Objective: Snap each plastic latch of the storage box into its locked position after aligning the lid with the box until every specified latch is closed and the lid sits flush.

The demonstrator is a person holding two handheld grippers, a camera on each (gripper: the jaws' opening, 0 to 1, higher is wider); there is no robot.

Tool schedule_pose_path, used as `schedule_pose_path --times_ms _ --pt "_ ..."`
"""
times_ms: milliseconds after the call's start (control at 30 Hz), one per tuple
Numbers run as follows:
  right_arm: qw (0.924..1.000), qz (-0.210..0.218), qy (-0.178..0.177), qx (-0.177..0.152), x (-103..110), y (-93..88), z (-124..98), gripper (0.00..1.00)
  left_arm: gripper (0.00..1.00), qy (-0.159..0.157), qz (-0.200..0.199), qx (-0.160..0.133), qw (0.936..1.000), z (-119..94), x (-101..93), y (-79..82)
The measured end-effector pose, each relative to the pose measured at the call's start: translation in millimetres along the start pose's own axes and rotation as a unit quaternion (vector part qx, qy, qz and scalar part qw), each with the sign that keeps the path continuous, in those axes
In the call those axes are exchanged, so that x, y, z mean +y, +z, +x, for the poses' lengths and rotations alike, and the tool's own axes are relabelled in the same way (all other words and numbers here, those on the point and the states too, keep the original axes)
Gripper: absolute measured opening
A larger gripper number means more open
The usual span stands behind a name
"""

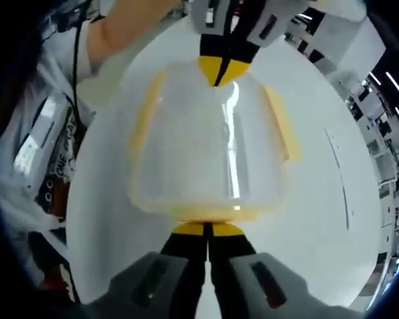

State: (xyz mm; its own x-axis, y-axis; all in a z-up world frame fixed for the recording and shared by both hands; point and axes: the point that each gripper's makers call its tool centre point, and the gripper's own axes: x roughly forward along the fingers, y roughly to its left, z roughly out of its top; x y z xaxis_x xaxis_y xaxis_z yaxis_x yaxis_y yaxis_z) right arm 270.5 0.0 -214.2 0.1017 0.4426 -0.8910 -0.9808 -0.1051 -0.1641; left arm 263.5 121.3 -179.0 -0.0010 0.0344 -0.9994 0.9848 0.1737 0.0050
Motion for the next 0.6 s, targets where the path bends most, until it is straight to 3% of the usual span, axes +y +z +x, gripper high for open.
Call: schedule_pose_path --times_ms 167,600 --pt "0.9998 0.007 0.007 -0.020 -0.2 0.9 0.7 0.00 0.00 -0.004 -0.007 -0.016 0.9998 -0.3 0.5 -0.5" --pt "0.9990 0.017 0.015 -0.038 1.5 2.0 4.0 0.00 0.00 -0.001 -0.022 -0.006 0.9997 -1.3 2.9 0.0"
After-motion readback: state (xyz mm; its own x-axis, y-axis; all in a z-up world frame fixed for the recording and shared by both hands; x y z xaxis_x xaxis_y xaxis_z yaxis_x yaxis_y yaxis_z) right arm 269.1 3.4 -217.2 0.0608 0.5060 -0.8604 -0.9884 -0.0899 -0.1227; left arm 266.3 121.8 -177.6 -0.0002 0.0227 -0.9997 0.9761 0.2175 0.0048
